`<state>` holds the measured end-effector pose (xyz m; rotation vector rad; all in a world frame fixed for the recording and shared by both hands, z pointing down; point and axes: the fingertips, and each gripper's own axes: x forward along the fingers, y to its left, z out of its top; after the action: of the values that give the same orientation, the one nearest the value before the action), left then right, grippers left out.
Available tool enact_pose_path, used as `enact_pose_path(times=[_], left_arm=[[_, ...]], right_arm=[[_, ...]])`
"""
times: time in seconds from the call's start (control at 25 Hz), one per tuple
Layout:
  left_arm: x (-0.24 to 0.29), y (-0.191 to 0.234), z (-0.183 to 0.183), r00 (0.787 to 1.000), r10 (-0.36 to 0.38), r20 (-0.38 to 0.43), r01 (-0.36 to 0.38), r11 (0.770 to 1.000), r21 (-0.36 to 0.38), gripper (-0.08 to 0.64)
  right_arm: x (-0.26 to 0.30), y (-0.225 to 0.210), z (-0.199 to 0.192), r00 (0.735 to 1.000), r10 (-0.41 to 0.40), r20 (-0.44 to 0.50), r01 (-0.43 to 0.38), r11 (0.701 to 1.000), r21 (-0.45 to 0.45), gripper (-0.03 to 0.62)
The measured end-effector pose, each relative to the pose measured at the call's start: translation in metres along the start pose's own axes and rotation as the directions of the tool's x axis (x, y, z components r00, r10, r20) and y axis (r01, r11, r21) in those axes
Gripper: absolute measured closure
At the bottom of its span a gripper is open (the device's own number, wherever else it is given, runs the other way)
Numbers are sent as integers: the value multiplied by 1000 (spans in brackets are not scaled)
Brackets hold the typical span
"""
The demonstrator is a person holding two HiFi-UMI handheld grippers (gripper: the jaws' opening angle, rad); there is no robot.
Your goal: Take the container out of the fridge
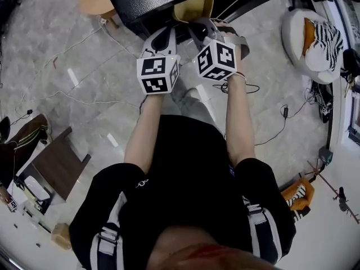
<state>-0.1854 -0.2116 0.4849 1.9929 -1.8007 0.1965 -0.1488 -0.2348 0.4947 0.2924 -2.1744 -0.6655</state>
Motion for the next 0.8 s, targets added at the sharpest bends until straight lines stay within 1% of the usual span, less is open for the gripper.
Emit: enact_pose_path(times=[0.12,0.24,0.36,0.44,0.48,0.56,0.6,0.64,0.72,0.8], left_arm=[[8,-17,1,999,-33,-3,33,999,32,552],[15,-33,-3,998,-56,-10,57,996,73,552],[25,-57,-10,995,-95,-29,97,991,87,552],[40,-83,-12,988,-146,-41,150,983,110,552],[47,-98,-14,983,-178,-49,183,975,123,552],[54,-130,-16,968,-242,-61,249,959,134,552],[56,-150,-12,959,-279,-56,284,949,137,552],[58,-173,-5,947,-320,-42,322,936,142,552],[57,-221,11,913,-408,-11,404,901,159,552],[53,-265,23,872,-489,10,480,860,175,552]], right_arm=[[-24,3,-4,998,-10,56,3,991,131,575],[-52,9,-17,996,-42,82,20,968,251,575],[-87,15,-34,990,-90,112,42,926,374,575],[-110,15,-51,983,-130,133,55,888,457,575],[-120,16,-61,979,-149,136,61,863,501,575],[-146,19,-82,972,-202,120,94,800,592,575],[-165,15,-94,962,-253,101,134,762,633,575],[-187,6,-107,944,-320,76,190,721,667,577],[-232,-13,-135,890,-457,2,320,625,712,577],[-273,-26,-161,819,-567,-91,441,521,731,577]])
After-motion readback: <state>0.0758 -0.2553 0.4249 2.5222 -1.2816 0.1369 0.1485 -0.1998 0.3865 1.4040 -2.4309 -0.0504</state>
